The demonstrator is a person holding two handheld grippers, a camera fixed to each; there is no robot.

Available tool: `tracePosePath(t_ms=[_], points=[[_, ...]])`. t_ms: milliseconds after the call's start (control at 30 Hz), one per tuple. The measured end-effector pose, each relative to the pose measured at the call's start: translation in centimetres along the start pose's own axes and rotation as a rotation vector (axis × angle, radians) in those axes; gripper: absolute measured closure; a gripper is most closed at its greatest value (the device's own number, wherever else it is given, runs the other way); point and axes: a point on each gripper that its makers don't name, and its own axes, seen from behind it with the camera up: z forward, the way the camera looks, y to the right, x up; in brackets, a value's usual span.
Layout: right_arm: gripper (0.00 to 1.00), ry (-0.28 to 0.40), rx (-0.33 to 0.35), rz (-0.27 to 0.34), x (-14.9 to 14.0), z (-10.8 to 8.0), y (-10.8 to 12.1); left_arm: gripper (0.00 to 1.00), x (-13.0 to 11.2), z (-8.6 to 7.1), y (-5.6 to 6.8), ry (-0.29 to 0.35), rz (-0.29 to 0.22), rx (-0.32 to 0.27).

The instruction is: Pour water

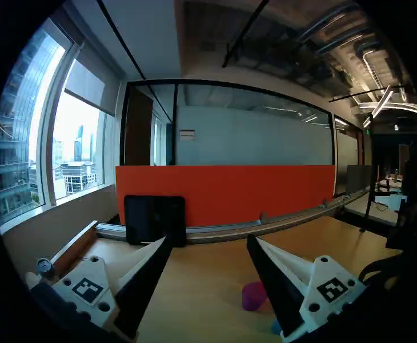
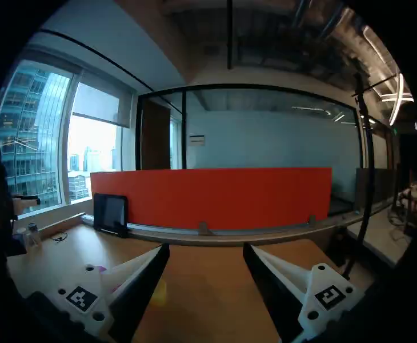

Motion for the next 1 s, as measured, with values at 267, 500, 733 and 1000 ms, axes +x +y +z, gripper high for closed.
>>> tracePosePath(t_ms=[267,500,733,1000], points=[[0.01,-0.009,0.156,0.008,0.4,-0.5,-3.0,0.03,0.6,0.0,2.7,0.006,0.026,-0.112],[0.01,-0.014,0.298,-0.004,0.8,-1.4,-6.1,0.03,1.1,-0.2,5.2,0.025,0.015,-0.234],[0.01,-0.011,0.392,-0.028,1.1,-2.0,-8.3,0.03,1.3,-0.5,6.7,0.029,0.024,-0.313],[0.01,-0.033,0.472,-0.054,0.4,-2.6,-10.0,0.03,0.0,-1.1,8.3,0.013,0.05,-0.405]])
